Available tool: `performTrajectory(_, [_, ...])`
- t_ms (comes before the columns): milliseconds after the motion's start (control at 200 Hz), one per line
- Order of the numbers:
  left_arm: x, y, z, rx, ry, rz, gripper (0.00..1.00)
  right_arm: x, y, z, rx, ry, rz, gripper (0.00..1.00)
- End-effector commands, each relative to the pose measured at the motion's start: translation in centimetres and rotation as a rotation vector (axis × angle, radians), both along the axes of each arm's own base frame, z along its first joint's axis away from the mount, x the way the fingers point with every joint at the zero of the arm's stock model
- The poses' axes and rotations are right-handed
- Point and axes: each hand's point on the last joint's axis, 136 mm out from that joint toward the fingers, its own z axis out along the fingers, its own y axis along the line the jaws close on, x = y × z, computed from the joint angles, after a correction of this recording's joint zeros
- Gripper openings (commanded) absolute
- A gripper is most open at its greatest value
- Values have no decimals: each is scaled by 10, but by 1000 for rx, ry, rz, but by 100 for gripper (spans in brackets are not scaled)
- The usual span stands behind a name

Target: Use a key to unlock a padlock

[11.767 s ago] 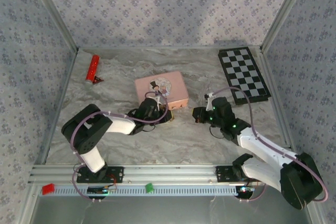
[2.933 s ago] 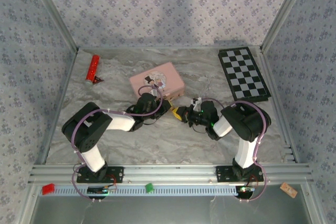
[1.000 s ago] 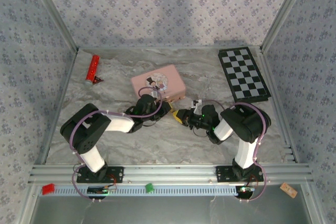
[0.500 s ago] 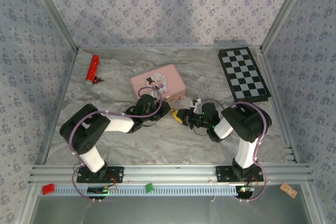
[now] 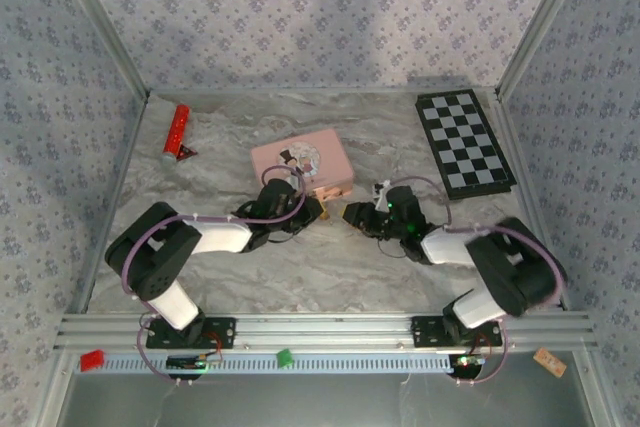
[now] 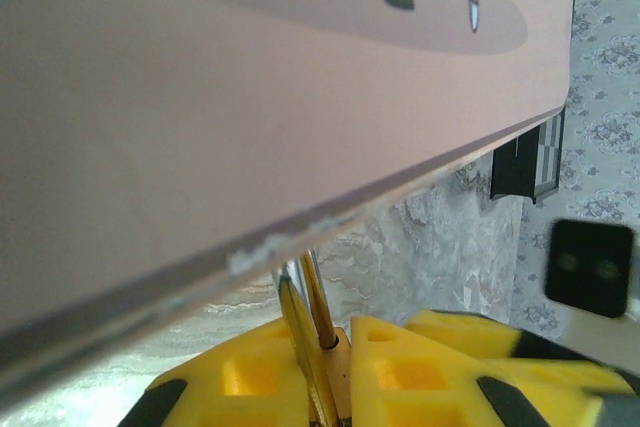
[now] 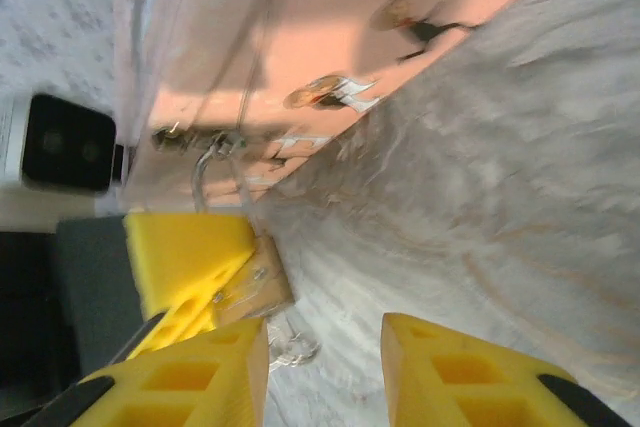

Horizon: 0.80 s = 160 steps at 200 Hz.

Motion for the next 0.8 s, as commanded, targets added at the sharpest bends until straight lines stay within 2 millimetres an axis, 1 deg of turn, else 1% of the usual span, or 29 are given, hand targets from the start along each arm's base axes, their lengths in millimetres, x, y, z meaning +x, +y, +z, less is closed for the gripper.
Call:
performTrajectory(0, [-4,11,-8,-15,139,63,3,-9,-20,13,-472,-298,88,37])
performTrajectory(60, [-3,11,-5,-26,145,66,4,-9,-23,25,-530,-429,89,38])
performTrajectory(130, [-2,11,-4,-32,152,69,4,-9,-26,34,-537,-557,81,39])
performTrajectory(180, [-1,11,-3,-37,154,69,5,-13,-25,38,-538,-658,93,40])
performTrajectory(250, [-3,11,-2,-42,159,66,5,-24,-17,41,-535,-782,157,42])
performTrajectory(285, [-2,11,-1,-45,158,66,5,-28,-11,46,-538,-860,183,43])
performTrajectory(335, [-3,11,1,-49,157,62,5,-36,-4,43,-570,-931,235,44])
performTrajectory(425, [-4,9,3,-56,155,53,5,-47,11,35,-632,-1014,349,45])
performTrajectory(505, [-5,8,5,-60,158,49,5,-51,21,30,-665,-1075,395,45])
performTrajectory(615, [-6,8,5,-60,160,47,5,-49,28,27,-700,-1122,389,44])
performTrajectory(685, [-7,9,4,-58,162,46,5,-45,30,23,-749,-1140,385,43])
performTrajectory(795, [-9,7,5,-60,164,34,5,-38,32,23,-789,-1171,354,43])
